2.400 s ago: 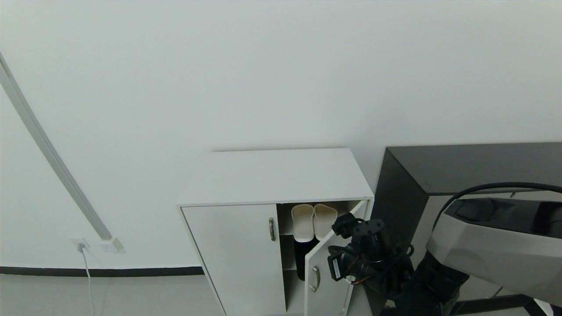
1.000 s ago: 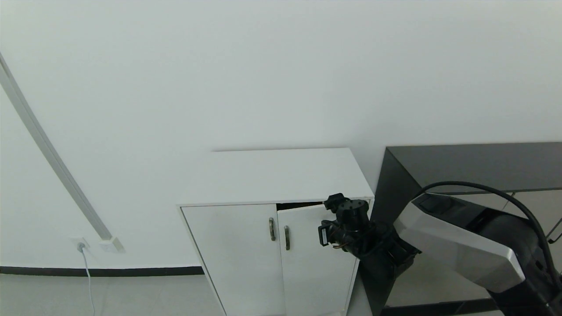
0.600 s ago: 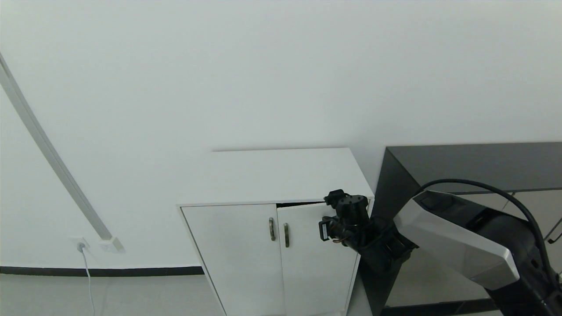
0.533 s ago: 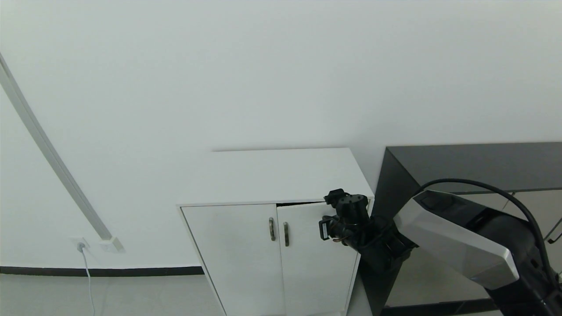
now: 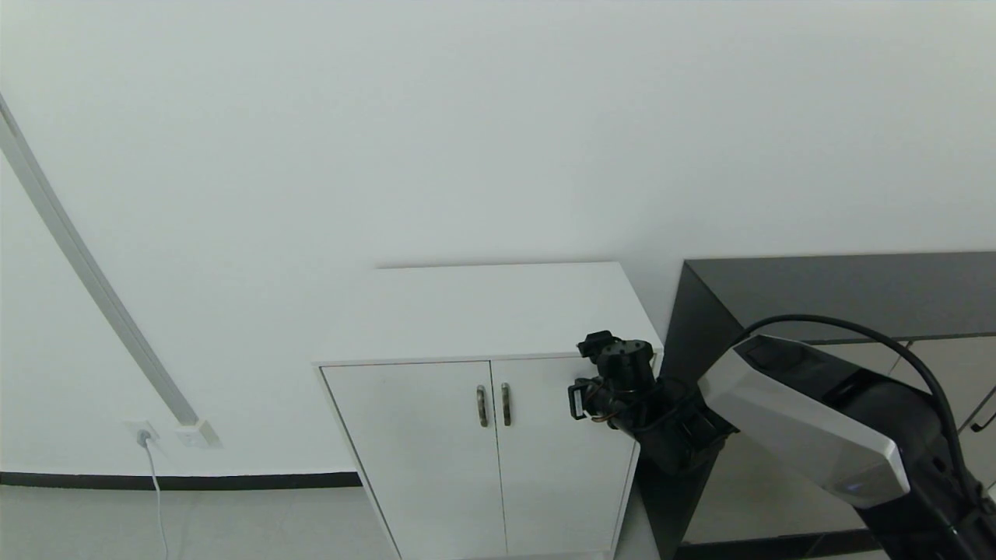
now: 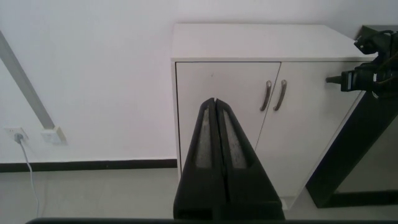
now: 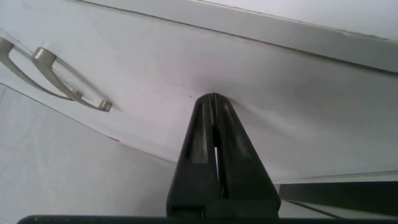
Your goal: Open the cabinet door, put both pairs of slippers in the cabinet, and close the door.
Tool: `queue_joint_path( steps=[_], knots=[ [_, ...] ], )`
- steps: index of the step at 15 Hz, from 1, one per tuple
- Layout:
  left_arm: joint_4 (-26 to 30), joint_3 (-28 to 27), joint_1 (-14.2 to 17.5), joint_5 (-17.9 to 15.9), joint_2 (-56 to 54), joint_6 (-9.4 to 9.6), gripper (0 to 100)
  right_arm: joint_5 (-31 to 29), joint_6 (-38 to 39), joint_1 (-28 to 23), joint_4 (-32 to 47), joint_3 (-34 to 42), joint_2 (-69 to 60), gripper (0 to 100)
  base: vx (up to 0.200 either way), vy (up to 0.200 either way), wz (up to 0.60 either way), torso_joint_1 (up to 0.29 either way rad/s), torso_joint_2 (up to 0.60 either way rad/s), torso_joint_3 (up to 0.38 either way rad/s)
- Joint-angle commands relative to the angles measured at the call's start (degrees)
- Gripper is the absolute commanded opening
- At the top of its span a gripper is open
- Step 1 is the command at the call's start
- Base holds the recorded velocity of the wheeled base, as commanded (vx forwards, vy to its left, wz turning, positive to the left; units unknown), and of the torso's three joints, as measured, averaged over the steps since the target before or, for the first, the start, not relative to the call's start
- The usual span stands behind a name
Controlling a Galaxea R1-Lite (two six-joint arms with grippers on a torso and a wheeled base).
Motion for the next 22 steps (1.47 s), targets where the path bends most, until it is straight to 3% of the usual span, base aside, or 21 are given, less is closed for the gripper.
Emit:
queue_joint_path(
  steps=[1, 6, 13, 15, 22],
  knots=[
    [-0.04, 0.00, 0.00, 0.01, 0.05, -0.01, 0, -0.08, 0.02, -0.15, -0.11, -0.09, 0.29, 0, 0.000, 0.000, 0.00, 0.000, 0.00, 0.000],
    [-0.04, 0.00, 0.00, 0.01, 0.05, -0.01, 0, -0.26, 0.11, 0.02, -0.64, 1.84, -1.03, 0, 0.000, 0.000, 0.00, 0.000, 0.00, 0.000],
    [-0.04, 0.00, 0.00, -0.08, 0.05, -0.01, 0, -1.66, 0.20, -0.50, -11.98, 25.84, -14.82, 0, 0.000, 0.000, 0.00, 0.000, 0.00, 0.000],
    [-0.04, 0.00, 0.00, -0.08, 0.05, -0.01, 0, -5.00, 0.20, -2.00, -16.55, 32.87, -17.72, 0, 0.000, 0.000, 0.00, 0.000, 0.00, 0.000],
    [-0.04, 0.00, 0.00, -0.08, 0.05, -0.10, 0, -6.59, -1.03, -8.41, -32.81, 56.77, -26.60, 0, 0.000, 0.000, 0.00, 0.000, 0.00, 0.000]
  ],
)
